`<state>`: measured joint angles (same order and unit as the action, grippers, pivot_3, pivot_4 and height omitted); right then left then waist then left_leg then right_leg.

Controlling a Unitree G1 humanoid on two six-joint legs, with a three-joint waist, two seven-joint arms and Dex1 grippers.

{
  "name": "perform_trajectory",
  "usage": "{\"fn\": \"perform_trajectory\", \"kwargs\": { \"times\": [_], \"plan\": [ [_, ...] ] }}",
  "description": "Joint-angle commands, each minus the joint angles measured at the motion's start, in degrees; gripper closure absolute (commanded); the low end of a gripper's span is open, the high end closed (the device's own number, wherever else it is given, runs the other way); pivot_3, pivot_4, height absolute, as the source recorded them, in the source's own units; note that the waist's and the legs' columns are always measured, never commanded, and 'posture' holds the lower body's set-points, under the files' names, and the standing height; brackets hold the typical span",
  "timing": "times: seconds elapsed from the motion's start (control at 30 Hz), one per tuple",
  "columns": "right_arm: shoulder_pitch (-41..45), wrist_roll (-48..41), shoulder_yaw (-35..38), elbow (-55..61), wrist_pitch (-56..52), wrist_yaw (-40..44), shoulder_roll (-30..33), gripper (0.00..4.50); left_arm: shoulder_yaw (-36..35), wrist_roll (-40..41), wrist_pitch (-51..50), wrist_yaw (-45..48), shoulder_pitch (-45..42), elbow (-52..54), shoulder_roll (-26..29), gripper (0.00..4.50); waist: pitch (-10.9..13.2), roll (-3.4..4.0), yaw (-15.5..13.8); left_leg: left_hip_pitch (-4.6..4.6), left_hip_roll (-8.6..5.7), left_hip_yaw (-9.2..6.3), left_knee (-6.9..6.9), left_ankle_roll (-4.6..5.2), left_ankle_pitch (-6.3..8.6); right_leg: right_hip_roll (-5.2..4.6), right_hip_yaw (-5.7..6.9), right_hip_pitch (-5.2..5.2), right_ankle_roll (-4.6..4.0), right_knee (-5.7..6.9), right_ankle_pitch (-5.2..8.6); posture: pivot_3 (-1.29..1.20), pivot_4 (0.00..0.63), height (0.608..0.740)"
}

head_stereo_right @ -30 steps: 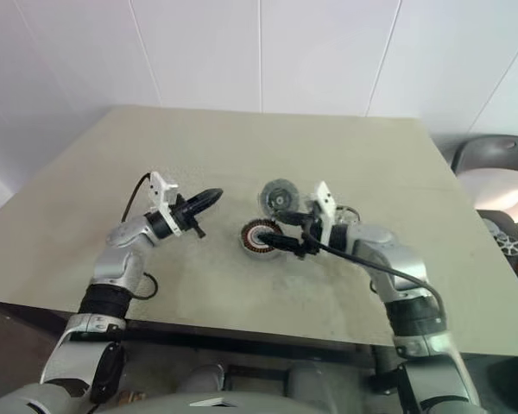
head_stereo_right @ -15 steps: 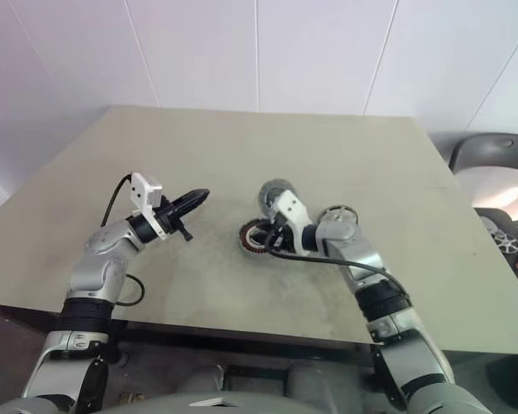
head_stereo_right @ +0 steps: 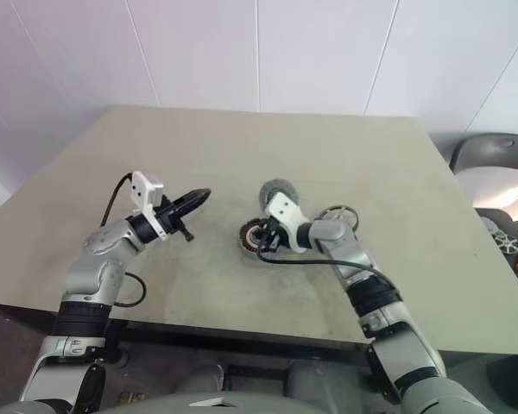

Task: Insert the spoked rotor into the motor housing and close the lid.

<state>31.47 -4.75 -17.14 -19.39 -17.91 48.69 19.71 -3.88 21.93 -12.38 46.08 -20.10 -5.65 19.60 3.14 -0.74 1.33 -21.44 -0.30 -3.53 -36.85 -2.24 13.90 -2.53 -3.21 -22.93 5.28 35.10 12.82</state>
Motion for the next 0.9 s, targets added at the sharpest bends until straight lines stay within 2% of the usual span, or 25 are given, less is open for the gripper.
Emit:
{"fn": "perform_trajectory", "kwargs": {
  "times": [0.03, 0.3, 0.53, 0.77, 0.9],
  "plan": [
    [1.1, 0.2, 1.3, 1.8, -0.6, 1.3, 1.9, 4.47, 0.2, 0.7, -0.9, -0.9, -1.1, 3.5, 0.1, 4.5, 0.0, 0.0, 0.0, 0.0, 0.0, 0.0, 0.0, 0.0, 0.0, 0.0, 0.0, 0.0, 0.0, 0.0, 0.0, 0.0, 0.0, 0.74],
    [0.2, -1.2, 2.5, 5.1, -3.6, 4.5, 5.8, 4.47, 0.5, 0.6, -1.4, -1.3, -0.9, 4.0, 0.0, 4.5, 0.0, 0.01, 0.0, 0.01, 0.0, 0.01, -0.03, 0.0, 0.0, -0.01, 0.0, 0.0, 0.0, -0.01, 0.01, 0.0, 0.0, 0.74],
    [1.7, -10.8, 13.8, 7.0, -5.8, 2.8, 4.0, 4.47, 0.4, 0.6, 0.5, 0.5, -0.2, 1.7, 0.3, 4.5, 0.0, 0.03, 0.0, -0.02, 0.0, 0.01, -0.01, 0.0, 0.0, 0.0, 0.0, -0.03, 0.0, -0.01, 0.01, 0.0, 0.0, 0.74],
    [0.3, -11.6, 21.1, 3.9, -7.1, 2.1, 12.4, 4.47, -0.3, -0.2, 5.1, 4.7, 1.4, -3.3, 2.3, 4.5, 0.1, 0.07, -0.2, -0.07, -0.01, 0.04, 0.0, 0.0, 0.0, -0.04, 0.0, -0.05, -0.01, -0.12, 0.02, 0.0, 0.0, 0.74],
    [-1.7, -11.9, 24.2, 3.0, -8.5, 0.2, 15.5, 3.53, -0.1, -0.5, 7.3, 5.2, 1.4, -5.6, 2.3, 4.5, 0.1, 0.06, -0.2, -0.11, -0.01, 0.04, 0.02, 0.0, 0.01, -0.04, 0.0, -0.1, -0.02, -0.14, 0.02, 0.0, 0.0, 0.74]
  ]
}}
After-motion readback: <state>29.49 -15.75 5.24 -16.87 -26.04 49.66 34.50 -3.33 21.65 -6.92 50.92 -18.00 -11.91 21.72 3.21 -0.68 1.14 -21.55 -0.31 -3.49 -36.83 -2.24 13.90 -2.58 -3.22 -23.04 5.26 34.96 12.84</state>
